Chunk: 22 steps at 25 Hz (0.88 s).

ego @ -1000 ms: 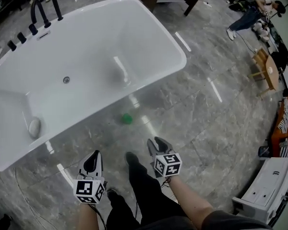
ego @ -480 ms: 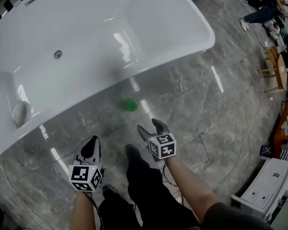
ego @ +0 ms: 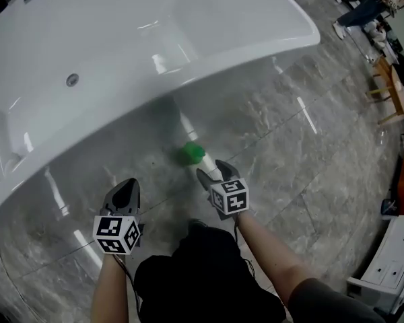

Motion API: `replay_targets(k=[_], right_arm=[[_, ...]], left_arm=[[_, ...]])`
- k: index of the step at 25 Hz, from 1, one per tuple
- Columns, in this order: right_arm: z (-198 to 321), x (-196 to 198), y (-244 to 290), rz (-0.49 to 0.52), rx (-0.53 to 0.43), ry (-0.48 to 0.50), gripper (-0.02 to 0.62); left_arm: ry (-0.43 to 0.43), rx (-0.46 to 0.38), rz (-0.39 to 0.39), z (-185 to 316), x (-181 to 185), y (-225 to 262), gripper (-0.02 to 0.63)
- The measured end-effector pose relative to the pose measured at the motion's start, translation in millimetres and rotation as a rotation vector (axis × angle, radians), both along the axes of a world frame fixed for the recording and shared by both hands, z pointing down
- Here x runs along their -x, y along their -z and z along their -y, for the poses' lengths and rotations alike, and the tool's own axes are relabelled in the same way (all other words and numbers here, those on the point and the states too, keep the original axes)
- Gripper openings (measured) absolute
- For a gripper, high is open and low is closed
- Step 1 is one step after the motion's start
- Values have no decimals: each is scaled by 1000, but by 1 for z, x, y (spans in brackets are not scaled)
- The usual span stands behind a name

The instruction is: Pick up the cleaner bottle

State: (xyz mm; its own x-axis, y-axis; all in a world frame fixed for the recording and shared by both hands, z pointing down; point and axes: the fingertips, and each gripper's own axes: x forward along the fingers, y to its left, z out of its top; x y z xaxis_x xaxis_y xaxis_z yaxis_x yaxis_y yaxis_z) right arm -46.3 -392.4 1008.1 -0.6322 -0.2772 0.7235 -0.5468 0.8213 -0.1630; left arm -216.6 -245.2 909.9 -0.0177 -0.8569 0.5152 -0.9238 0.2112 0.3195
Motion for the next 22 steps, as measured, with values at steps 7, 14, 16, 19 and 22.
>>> replay_targets(k=[7, 14, 16, 19, 22], right_arm=[[13, 20, -67, 70, -34, 32, 301], [28, 38, -109, 108, -133, 84, 301], [32, 45, -115, 125, -137, 91, 301], [32, 55, -121, 121, -140, 117, 301], [31, 65, -125, 109, -159, 151, 299]], left_arm=[[-47, -39, 41, 8, 13, -70, 20], [-54, -67, 52, 20, 17, -104, 20], [-66, -59, 66, 22, 16, -110, 20], [-63, -44, 61, 19, 17, -117, 20], [-65, -28, 65, 16, 18, -122, 20]])
